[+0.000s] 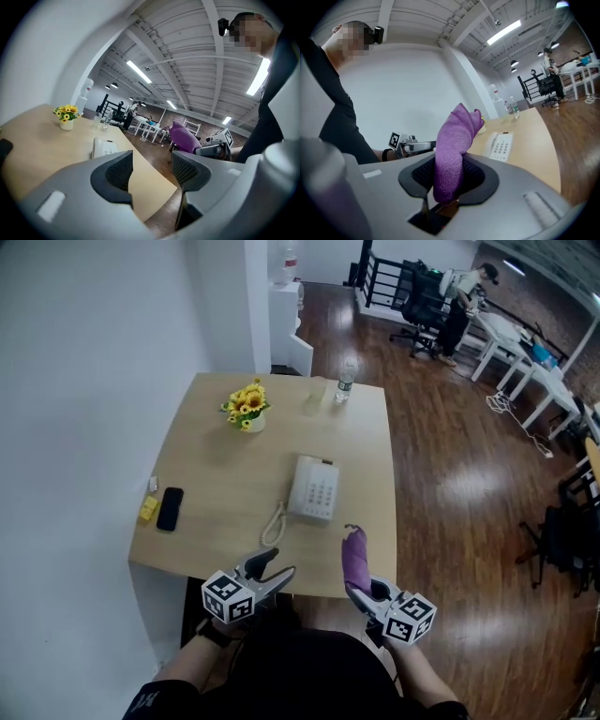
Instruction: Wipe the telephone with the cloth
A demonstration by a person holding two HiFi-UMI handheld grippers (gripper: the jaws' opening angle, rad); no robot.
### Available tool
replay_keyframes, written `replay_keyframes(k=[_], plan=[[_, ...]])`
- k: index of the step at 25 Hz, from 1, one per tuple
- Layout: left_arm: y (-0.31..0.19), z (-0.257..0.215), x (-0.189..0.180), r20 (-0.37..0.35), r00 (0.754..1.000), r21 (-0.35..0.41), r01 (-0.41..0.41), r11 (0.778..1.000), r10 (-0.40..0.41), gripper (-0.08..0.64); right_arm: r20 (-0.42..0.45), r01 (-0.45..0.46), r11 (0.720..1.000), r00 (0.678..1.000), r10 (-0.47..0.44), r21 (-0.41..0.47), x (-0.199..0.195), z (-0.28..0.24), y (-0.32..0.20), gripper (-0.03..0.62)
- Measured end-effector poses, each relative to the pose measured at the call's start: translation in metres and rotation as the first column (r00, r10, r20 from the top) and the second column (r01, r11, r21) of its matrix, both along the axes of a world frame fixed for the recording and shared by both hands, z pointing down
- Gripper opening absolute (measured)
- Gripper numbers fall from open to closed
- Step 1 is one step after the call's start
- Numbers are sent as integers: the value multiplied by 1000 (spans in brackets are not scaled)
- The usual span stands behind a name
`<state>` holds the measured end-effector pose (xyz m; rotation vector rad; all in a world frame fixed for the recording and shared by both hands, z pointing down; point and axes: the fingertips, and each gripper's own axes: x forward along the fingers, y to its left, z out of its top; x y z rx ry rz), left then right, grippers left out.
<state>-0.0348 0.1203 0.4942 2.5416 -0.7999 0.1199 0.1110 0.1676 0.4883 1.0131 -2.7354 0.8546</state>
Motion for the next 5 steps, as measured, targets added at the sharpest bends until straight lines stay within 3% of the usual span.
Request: replay_keyframes(k=[5], plan=[[53, -7, 16, 45, 999, 33, -20, 999, 19, 253, 44, -30, 999, 999, 32, -36, 23, 3, 46, 118]])
